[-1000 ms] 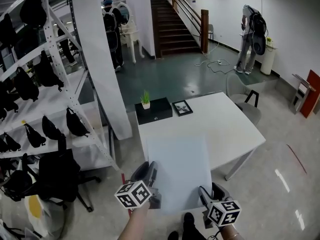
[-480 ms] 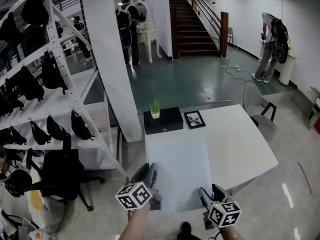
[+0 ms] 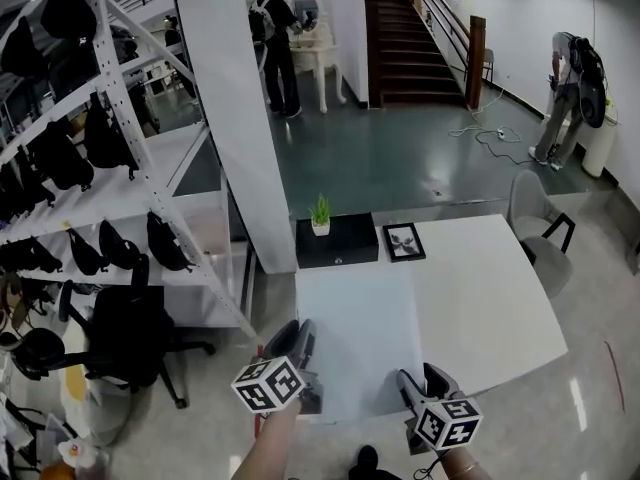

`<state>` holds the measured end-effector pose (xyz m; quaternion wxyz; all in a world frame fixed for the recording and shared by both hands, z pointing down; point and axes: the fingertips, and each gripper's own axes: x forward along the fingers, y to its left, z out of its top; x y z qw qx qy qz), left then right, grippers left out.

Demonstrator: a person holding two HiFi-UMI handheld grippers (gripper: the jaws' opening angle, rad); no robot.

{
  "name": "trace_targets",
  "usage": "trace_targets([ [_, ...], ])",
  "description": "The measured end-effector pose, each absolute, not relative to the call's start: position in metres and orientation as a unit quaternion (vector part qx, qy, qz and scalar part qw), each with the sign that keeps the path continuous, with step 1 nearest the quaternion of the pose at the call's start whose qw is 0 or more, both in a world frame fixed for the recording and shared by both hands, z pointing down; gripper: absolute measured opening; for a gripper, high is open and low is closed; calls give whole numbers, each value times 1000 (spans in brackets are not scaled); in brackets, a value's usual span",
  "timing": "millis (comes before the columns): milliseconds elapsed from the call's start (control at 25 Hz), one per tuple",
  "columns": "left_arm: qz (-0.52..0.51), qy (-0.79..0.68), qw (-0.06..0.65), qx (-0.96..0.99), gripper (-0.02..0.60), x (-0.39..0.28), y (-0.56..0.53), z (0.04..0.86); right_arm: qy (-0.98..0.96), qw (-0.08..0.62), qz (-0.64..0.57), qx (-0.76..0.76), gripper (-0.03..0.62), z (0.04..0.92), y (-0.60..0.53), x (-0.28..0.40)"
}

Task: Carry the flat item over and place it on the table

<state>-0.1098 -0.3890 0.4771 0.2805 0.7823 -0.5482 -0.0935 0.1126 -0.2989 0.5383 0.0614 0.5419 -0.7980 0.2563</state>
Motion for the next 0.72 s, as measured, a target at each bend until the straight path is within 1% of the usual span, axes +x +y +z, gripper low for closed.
trace_targets([
  [720, -72, -569, 294, 765, 138, -120, -412, 509, -801, 83, 272, 527, 227, 566, -323, 103],
])
